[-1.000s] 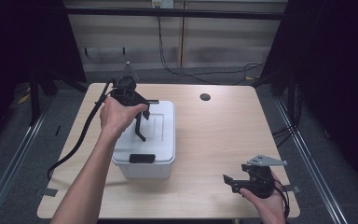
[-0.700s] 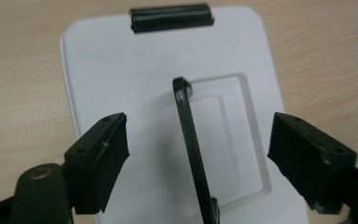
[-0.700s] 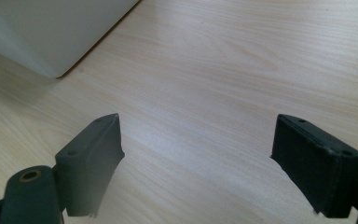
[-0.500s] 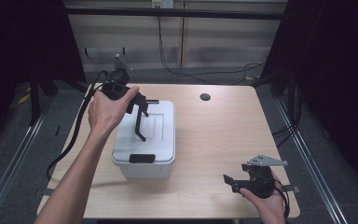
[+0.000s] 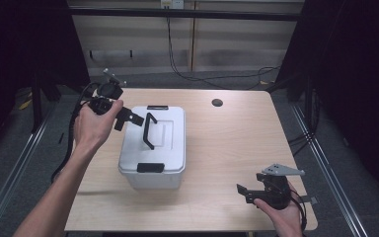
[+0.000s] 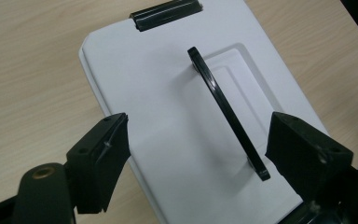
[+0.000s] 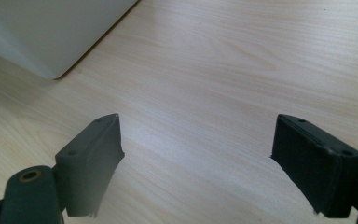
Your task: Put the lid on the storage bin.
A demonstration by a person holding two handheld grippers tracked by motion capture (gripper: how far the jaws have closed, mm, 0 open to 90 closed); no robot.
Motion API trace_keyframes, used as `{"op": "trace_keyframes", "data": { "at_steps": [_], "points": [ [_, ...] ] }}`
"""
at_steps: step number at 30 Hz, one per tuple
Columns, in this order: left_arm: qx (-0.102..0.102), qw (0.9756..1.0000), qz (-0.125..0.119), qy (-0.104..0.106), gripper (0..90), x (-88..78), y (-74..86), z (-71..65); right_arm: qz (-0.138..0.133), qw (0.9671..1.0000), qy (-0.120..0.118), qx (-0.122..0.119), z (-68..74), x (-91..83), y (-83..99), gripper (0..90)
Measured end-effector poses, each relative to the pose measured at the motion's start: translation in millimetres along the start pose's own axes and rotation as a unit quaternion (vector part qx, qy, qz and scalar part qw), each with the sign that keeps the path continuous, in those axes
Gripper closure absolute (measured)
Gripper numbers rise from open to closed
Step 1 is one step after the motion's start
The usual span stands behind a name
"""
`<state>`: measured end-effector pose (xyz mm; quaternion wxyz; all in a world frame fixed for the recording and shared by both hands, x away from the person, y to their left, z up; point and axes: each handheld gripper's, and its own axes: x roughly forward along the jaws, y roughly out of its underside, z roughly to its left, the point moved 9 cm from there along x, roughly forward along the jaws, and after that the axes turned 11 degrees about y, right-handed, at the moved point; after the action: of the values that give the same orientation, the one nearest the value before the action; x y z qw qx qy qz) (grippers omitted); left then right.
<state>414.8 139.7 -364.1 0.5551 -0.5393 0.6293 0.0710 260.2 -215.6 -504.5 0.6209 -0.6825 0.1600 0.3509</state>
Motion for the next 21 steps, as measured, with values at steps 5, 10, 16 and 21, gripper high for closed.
{"op": "trace_keyframes", "data": {
  "at_steps": [5,10,16,21],
  "points": [
    [0.029,0.9995,-0.012,0.009,21.0,-4.6,9.7,1.1,0.0,1.0,0.001,0.0,-0.1,-0.1,0.0,15.4],
    [0.03,0.9988,-0.024,0.032,19.2,-7.3,21.6,5.5,0.001,1.0,0.001,0.002,-0.5,-0.6,0.3,15.5],
    [0.038,0.9976,-0.036,0.046,18.9,-15.8,35.1,10.6,0.0,1.0,0.003,0.002,-0.5,-0.6,0.1,15.4],
    [0.051,0.9967,-0.049,0.039,18.6,-23.2,54.7,13.4,0.001,1.0,0.004,0.005,-1.0,-0.9,0.3,15.4]
  ]
}}
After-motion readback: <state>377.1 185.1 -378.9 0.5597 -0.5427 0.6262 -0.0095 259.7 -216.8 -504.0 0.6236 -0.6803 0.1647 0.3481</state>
